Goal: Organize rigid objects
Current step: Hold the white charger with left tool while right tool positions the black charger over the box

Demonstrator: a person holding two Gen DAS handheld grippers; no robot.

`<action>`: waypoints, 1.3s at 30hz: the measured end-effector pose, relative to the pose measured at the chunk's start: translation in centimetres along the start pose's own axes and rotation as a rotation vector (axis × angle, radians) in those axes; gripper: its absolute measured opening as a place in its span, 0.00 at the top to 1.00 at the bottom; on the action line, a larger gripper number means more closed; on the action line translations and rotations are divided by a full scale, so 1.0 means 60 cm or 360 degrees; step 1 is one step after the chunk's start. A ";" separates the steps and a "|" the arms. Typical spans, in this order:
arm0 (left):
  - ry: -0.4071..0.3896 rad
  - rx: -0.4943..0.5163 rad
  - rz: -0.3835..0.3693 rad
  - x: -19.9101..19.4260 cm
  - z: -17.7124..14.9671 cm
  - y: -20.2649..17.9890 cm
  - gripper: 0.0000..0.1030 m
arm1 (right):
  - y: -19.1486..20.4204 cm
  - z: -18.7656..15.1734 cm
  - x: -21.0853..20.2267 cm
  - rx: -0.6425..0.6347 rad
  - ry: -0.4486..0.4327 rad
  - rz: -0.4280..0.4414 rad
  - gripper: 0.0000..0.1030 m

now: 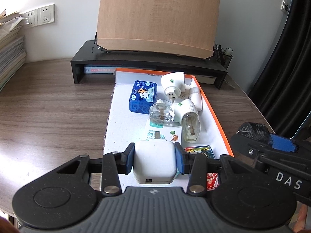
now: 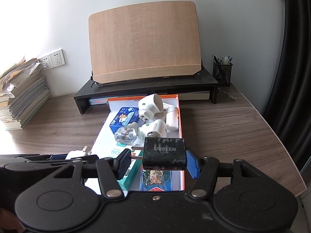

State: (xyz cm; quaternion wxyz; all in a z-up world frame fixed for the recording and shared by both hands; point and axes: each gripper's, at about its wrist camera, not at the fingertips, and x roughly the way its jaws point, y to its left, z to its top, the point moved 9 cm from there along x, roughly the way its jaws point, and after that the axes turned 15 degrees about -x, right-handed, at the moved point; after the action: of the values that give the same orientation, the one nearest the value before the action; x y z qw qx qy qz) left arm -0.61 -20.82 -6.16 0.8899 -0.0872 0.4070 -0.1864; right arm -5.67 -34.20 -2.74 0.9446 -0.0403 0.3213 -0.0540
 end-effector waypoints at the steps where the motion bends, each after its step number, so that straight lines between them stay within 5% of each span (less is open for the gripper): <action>1: 0.0001 0.0002 -0.0002 0.002 0.000 -0.001 0.59 | 0.000 0.002 0.002 -0.0001 0.0000 0.0001 0.30; 39: 0.0118 0.0004 0.0015 0.070 0.012 0.016 0.59 | 0.005 0.016 0.088 0.0023 0.0098 0.0026 0.30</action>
State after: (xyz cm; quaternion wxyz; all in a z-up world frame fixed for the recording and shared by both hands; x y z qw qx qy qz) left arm 2.71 -21.66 -8.88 0.8752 -0.0772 0.4400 -0.1857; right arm -0.90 -34.53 -5.21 0.9349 -0.0291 0.3503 -0.0500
